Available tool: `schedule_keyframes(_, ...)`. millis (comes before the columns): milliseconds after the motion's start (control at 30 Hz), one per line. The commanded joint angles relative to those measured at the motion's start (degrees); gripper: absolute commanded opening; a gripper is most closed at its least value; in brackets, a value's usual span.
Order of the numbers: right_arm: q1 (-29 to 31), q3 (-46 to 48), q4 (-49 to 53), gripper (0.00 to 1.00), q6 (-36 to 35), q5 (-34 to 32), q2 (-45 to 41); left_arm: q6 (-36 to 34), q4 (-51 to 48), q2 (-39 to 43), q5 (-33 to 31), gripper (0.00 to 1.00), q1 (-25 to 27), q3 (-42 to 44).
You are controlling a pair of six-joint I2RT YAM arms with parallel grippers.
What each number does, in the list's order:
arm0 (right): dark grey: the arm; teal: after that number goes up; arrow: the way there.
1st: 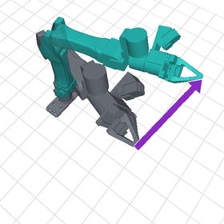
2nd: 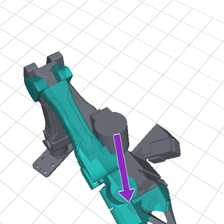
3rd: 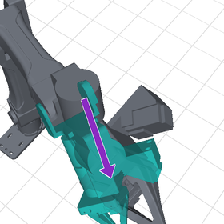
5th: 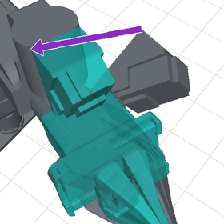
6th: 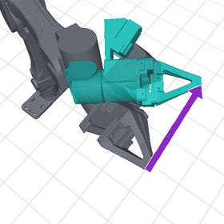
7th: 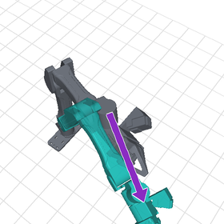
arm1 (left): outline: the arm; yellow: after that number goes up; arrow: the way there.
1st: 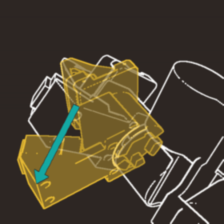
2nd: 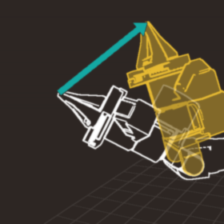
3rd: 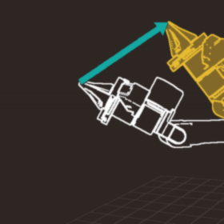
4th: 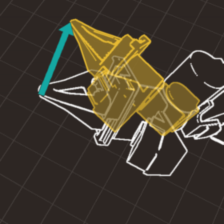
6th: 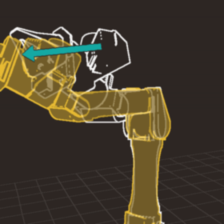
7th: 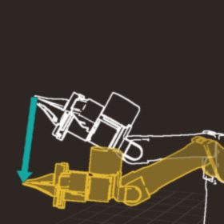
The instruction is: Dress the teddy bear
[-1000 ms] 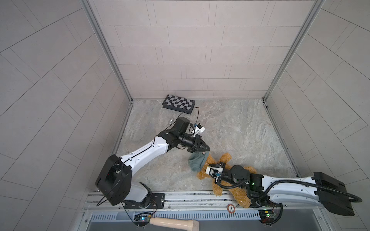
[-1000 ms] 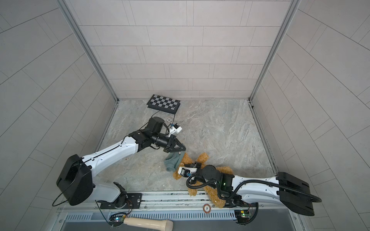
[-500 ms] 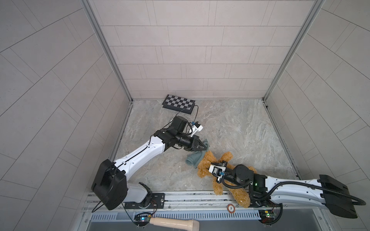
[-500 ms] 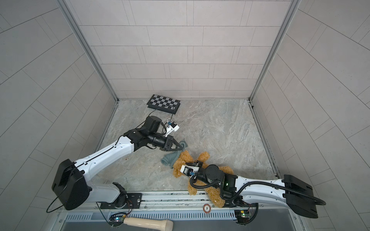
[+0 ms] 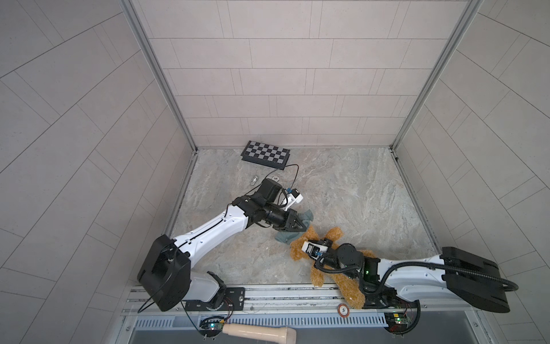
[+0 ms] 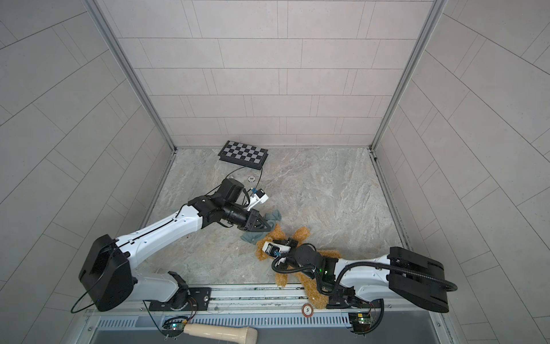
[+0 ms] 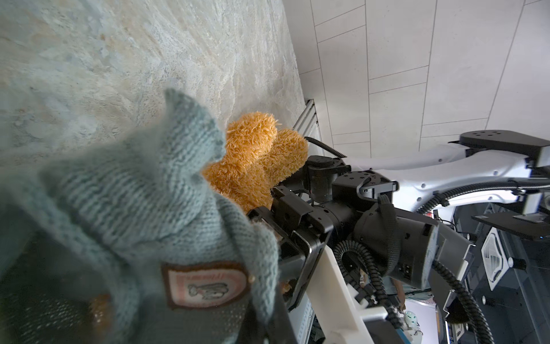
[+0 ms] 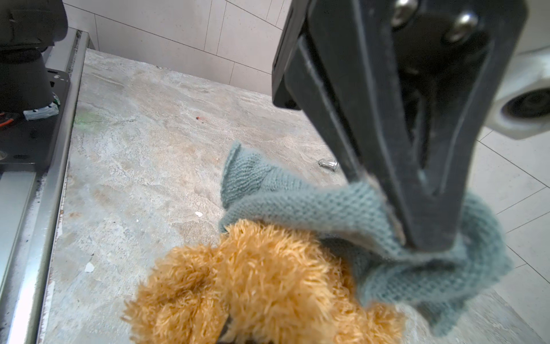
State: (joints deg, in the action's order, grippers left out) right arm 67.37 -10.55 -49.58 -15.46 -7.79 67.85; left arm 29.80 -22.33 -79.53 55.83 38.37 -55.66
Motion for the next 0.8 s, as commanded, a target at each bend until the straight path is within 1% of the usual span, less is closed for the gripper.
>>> schedule_keyframes(0,-0.1,0.4,-10.2,0.0,1.4,-1.6,3.5,1.0,3.8,-0.8,-0.7,0.0,0.8,2.4)
schedule_keyframes(133,-0.4,1.9,-16.3,0.0,4.3,-4.4,7.8,1.4,4.9,-1.4,-1.6,0.0,1.0,3.9)
schedule_keyframes(233,-0.4,2.2,-20.8,0.0,5.4,-5.2,11.4,2.7,6.8,-2.8,-2.0,0.0,1.3,6.0)
schedule_keyframes(333,-0.4,3.5,-29.8,0.0,6.1,-7.8,16.7,2.5,6.7,-3.0,-2.7,0.0,1.7,6.3)
schedule_keyframes(367,-0.4,3.6,-32.0,0.0,5.2,-7.9,18.4,2.4,6.2,-2.8,-3.2,0.0,1.7,6.2)
schedule_keyframes(533,-0.4,2.7,-32.0,0.0,4.4,-5.8,19.9,2.1,5.0,-2.6,-4.6,0.0,1.4,6.0)
schedule_keyframes(633,-0.4,2.7,-32.1,0.0,4.8,-7.0,20.0,0.4,3.4,-2.0,-6.9,0.0,0.7,6.3)
schedule_keyframes(767,-0.4,2.8,-32.0,0.0,6.2,-9.6,20.5,-3.6,-0.6,-0.8,-12.4,0.0,1.2,6.5)
